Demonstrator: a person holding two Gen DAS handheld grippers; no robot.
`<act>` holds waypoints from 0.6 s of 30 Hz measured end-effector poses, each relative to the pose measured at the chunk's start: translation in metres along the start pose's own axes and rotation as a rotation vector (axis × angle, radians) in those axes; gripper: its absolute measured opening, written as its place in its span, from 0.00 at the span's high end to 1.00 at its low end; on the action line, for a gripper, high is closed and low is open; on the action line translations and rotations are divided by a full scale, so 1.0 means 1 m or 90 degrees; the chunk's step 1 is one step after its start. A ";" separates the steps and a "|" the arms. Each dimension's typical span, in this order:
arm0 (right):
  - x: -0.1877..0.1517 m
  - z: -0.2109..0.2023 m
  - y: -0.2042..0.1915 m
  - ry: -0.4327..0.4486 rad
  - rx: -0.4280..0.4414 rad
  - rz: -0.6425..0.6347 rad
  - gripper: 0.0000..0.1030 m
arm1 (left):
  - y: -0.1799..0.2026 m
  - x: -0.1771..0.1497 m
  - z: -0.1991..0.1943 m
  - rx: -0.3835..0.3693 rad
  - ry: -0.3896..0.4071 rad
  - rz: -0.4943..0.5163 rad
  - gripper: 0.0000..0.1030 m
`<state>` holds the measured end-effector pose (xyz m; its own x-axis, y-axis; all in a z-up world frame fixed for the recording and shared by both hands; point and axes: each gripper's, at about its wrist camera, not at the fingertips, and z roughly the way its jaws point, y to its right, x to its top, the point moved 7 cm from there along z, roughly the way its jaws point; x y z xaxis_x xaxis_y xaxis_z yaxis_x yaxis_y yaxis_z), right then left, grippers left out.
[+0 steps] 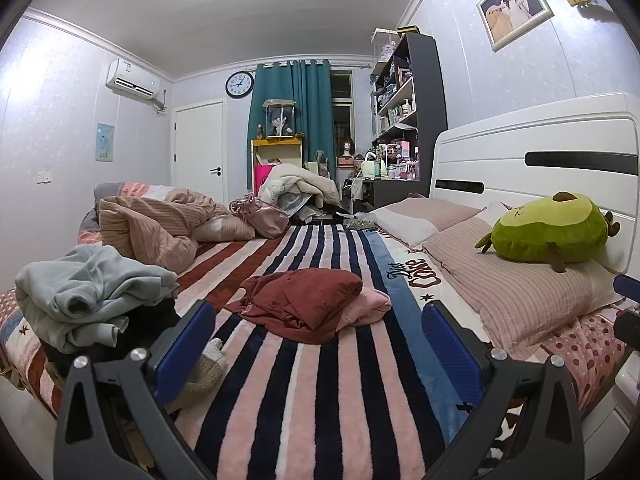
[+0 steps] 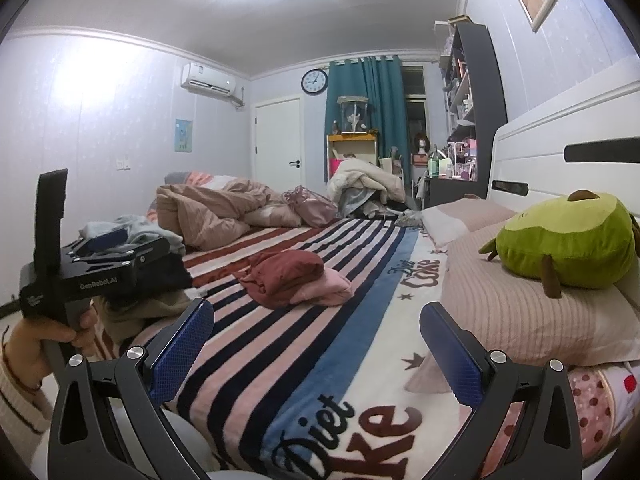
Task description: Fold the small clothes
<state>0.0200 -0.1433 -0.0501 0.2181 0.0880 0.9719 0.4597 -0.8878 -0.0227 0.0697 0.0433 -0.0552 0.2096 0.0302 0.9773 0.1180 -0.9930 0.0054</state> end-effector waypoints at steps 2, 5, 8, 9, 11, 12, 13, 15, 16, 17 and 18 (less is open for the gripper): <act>0.000 0.000 0.000 0.000 0.001 0.000 0.00 | 0.000 0.000 0.000 -0.001 0.000 0.000 0.01; 0.001 0.000 0.000 0.001 0.001 0.001 0.00 | 0.000 0.000 0.000 -0.001 0.000 0.000 0.01; 0.000 0.000 0.001 0.000 0.001 0.000 0.00 | 0.000 0.000 0.000 -0.002 0.000 0.000 0.01; -0.001 0.000 0.001 0.000 0.000 0.000 0.00 | 0.000 0.000 0.000 -0.001 0.000 0.000 0.01; -0.001 0.000 0.001 0.000 0.000 0.001 0.00 | 0.000 0.000 0.000 0.000 0.000 0.001 0.01; -0.001 0.000 0.001 0.000 0.000 0.002 0.00 | 0.000 0.000 0.000 0.000 0.000 0.001 0.01; -0.001 0.000 0.002 0.000 0.000 0.002 0.00 | 0.000 0.000 0.000 -0.001 0.000 0.001 0.01; -0.001 0.000 0.002 0.000 0.001 0.002 0.00 | 0.000 0.000 0.000 0.000 -0.001 0.000 0.01; -0.001 0.000 0.002 0.000 0.001 0.002 0.00 | 0.001 0.000 0.000 -0.001 -0.001 -0.001 0.01; -0.001 0.000 0.002 0.000 0.001 0.002 0.00 | 0.000 0.000 0.000 -0.001 -0.001 0.000 0.01; -0.001 0.001 0.002 0.000 0.001 0.002 0.00 | 0.000 0.000 0.000 0.001 -0.001 0.000 0.01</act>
<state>0.0212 -0.1450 -0.0512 0.2198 0.0852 0.9718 0.4600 -0.8875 -0.0262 0.0699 0.0430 -0.0552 0.2109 0.0296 0.9771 0.1188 -0.9929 0.0045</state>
